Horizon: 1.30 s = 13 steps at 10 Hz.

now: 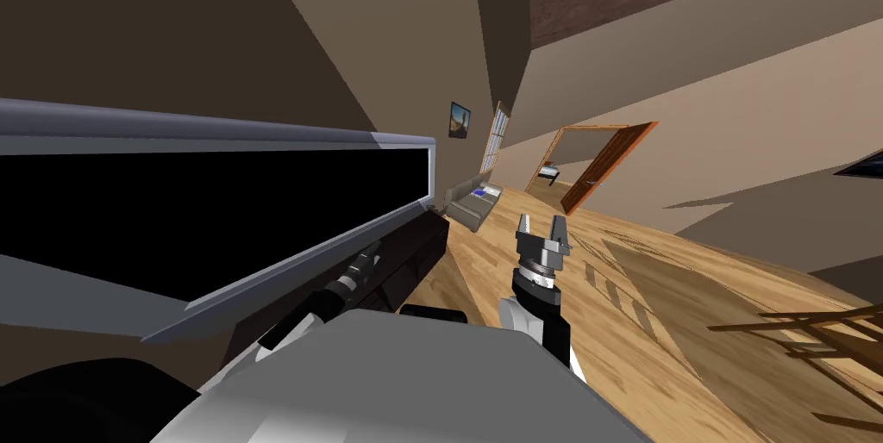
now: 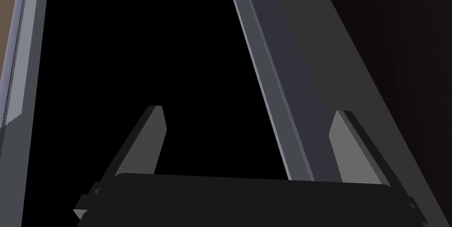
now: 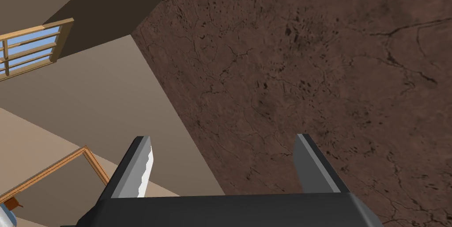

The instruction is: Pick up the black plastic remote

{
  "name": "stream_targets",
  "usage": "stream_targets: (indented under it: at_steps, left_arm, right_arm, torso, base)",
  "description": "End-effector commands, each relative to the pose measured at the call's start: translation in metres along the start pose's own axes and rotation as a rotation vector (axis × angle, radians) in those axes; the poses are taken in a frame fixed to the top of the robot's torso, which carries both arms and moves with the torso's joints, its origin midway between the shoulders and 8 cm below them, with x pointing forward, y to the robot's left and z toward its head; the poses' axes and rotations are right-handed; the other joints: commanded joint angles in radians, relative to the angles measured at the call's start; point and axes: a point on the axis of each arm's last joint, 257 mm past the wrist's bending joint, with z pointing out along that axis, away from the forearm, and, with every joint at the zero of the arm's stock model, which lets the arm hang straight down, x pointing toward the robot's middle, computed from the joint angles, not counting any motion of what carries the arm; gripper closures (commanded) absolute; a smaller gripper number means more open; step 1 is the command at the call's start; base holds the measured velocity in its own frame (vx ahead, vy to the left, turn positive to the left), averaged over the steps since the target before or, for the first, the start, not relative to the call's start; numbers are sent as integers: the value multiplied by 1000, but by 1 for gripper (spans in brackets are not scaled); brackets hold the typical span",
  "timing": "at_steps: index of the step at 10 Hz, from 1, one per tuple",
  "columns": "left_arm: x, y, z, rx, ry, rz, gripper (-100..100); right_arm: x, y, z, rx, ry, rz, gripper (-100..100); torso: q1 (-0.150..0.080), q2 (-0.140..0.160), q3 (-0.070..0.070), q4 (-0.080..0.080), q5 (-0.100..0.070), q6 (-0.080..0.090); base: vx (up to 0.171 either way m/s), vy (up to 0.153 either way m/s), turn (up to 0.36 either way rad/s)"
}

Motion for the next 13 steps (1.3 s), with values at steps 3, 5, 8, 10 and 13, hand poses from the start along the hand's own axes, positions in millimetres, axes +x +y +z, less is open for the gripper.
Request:
stream_targets:
  at_steps: [3, 5, 8, 10, 13]
  left_arm:
    - [2, 68, -26, -206, 47, 5, -100]
    - [1, 97, -40, -292, 65, 6, -100]
    - [-8, 171, -87, -524, 102, 5, -100]
    - [-11, 197, -108, -613, 115, 2, -100]
    - [-24, 251, -167, -820, 132, -15, -100]
  right_arm:
    - [0, 0, 0, 0, 0, 0, 0]
    - [0, 0, 0, 0, 0, 0, 0]
    - [0, 0, 0, 0, 0, 0, 0]
    - [0, 0, 0, 0, 0, 0, 0]
    - [0, 0, 0, 0, 0, 0, 0]
  torso:
    - [-1, 0, 0, 0, 0, -1]
    - [1, -1, -1, 0, 0, -1]
    - [0, -2, -1, 0, 0, -1]
    - [2, -4, -2, -1, 0, -1]
    - [0, -4, -2, -1, 0, -1]
  base:
    - [3, 27, -200]
    - [11, 39, -280]
    - [22, 35, -330]
    - [37, 46, -225]
    - [44, 41, -312]
